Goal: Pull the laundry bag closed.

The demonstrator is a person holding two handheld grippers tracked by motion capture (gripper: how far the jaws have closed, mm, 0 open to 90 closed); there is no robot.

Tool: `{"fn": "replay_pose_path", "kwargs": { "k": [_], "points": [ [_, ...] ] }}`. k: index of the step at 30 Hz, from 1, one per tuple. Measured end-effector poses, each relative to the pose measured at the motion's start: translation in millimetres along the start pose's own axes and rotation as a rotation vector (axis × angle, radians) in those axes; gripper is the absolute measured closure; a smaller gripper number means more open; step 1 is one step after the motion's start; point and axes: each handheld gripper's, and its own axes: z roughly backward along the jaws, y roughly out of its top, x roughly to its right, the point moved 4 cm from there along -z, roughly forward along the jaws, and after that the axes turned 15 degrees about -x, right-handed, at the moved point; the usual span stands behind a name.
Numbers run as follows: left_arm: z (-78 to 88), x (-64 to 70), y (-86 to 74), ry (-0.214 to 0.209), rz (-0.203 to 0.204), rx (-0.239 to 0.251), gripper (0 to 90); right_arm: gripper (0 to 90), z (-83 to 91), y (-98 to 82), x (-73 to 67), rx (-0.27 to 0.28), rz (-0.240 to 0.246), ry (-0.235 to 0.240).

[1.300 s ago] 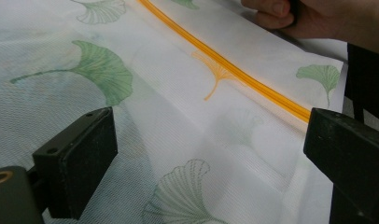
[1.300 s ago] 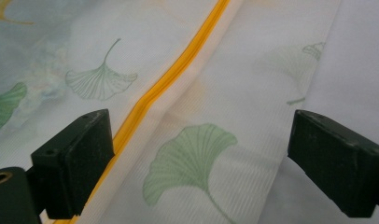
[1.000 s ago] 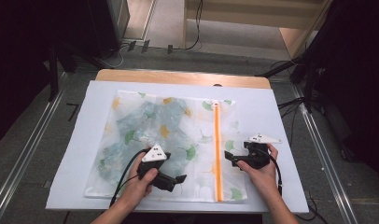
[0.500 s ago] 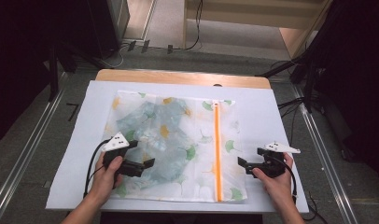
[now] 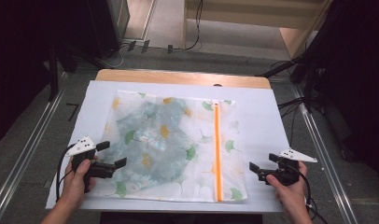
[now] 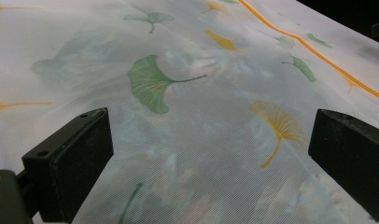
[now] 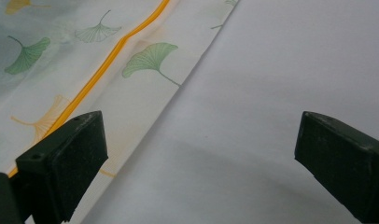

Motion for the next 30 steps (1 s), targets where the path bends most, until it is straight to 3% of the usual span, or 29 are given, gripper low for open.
{"fn": "replay_pose_path", "kwargs": {
  "k": [5,10,14,19,21,26,30],
  "points": [
    [12.2,-12.4,-6.4,0.022,0.042,0.026,0.2,2.6,10.5,-9.4,10.6,0.019,-0.013,-0.006],
    [20.2,-17.9,-12.2,0.036,0.049,0.03,0.2,3.4,22.4,-16.0,21.7,0.042,-0.027,-0.018],
    [28.4,-20.9,-11.8,0.037,0.056,0.068,0.2,4.5,37.4,-16.8,26.8,0.093,-0.043,-0.022],
    [35.9,-21.0,-6.7,0.055,0.019,0.113,0.2,5.6,48.8,-17.5,32.8,0.146,-0.05,-0.035],
    [36.0,-20.2,-5.4,0.049,0.013,0.129,0.3,6.0,49.0,-16.6,33.3,0.155,-0.044,-0.032],
    [30.4,-18.0,-5.3,0.052,0.003,0.104,0.3,6.5,45.7,-15.1,30.1,0.148,-0.031,-0.032],
    [29.7,-18.2,-4.4,0.05,0.005,0.107,0.3,6.9,45.7,-14.0,22.4,0.164,0.022,-0.005]
  ]
}}
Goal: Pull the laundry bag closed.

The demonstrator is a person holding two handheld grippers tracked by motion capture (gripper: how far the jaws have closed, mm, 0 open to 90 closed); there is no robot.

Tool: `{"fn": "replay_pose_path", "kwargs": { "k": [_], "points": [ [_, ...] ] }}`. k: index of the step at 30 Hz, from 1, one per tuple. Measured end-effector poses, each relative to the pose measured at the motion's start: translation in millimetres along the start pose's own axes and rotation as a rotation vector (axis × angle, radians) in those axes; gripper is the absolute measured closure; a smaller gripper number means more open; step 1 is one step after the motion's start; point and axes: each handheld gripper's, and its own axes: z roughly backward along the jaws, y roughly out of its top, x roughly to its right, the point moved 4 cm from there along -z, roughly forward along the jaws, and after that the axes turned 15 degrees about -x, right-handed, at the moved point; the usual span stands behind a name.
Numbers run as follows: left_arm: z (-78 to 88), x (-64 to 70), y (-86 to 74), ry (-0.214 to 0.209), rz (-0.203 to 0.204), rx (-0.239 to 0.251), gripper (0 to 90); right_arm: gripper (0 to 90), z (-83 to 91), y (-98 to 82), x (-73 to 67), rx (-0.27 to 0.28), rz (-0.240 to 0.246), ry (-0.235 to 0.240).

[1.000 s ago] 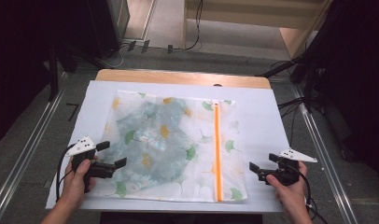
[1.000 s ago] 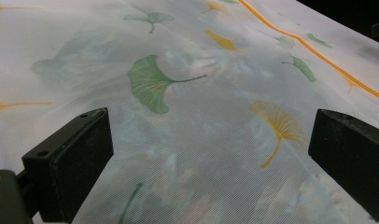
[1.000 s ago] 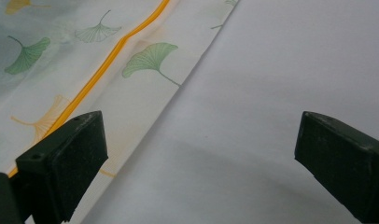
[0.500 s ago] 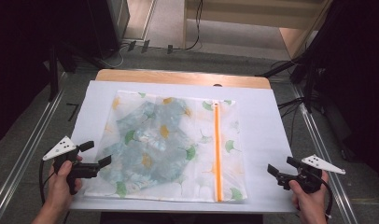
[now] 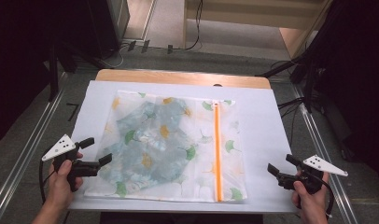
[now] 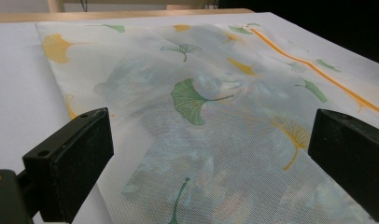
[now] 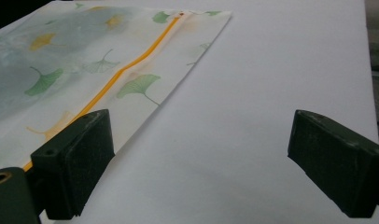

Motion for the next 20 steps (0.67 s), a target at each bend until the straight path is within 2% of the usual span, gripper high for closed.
{"fn": "replay_pose_path", "kwargs": {
  "k": [8,15,20],
  "points": [
    [-0.6,-4.6,-2.4,0.005,0.024,-0.016,0.3,6.9,-2.1,1.3,-2.1,-0.004,0.009,-0.001],
    [-1.9,-3.8,-2.6,0.002,0.017,-0.023,0.3,7.2,-5.2,1.1,-4.7,-0.014,0.016,0.005],
    [-3.2,-4.2,-2.8,0.006,0.022,-0.027,0.3,12.2,-6.9,0.9,-3.7,-0.02,0.014,-0.001]
  ]
}}
